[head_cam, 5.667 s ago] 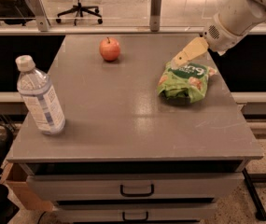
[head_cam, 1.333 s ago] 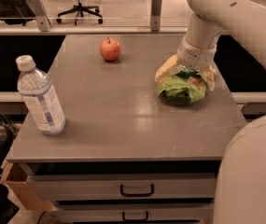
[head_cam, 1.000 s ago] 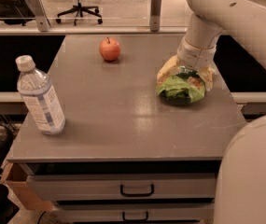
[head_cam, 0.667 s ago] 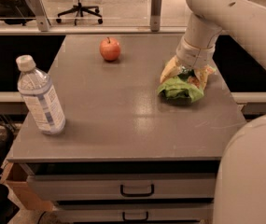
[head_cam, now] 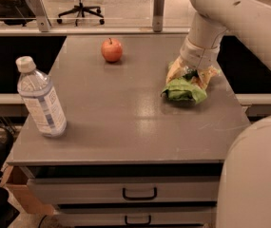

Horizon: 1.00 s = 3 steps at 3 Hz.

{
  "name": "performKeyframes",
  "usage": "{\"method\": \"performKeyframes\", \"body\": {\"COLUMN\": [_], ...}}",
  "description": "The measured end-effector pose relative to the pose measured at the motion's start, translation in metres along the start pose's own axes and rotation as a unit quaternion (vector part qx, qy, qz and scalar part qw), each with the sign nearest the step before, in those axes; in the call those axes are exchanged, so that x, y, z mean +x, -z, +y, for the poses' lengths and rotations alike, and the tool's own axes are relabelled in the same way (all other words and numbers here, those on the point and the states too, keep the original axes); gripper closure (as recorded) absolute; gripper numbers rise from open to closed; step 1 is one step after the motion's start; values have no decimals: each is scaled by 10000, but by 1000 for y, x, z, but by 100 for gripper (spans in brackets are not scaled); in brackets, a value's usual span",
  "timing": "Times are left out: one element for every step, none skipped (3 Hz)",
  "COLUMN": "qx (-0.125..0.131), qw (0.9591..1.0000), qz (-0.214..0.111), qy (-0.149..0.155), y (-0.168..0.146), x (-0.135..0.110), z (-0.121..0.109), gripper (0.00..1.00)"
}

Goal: Move green rice chip bag near blue plastic bottle

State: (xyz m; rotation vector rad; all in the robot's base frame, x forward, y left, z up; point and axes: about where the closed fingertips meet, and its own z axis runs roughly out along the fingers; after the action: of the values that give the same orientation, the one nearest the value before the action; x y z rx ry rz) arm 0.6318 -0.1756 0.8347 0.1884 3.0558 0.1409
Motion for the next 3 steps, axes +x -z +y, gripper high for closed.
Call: {"method": "performKeyframes", "body": {"qx": [-1,-233,-507], "qw": [10000,9995,9969], "qz": [0,-131,-421], "qy": [0,143,418], "y": [1,16,50], "x": [0,-3,4], "z": [0,1,7], "gripper": [100,100,100]}}
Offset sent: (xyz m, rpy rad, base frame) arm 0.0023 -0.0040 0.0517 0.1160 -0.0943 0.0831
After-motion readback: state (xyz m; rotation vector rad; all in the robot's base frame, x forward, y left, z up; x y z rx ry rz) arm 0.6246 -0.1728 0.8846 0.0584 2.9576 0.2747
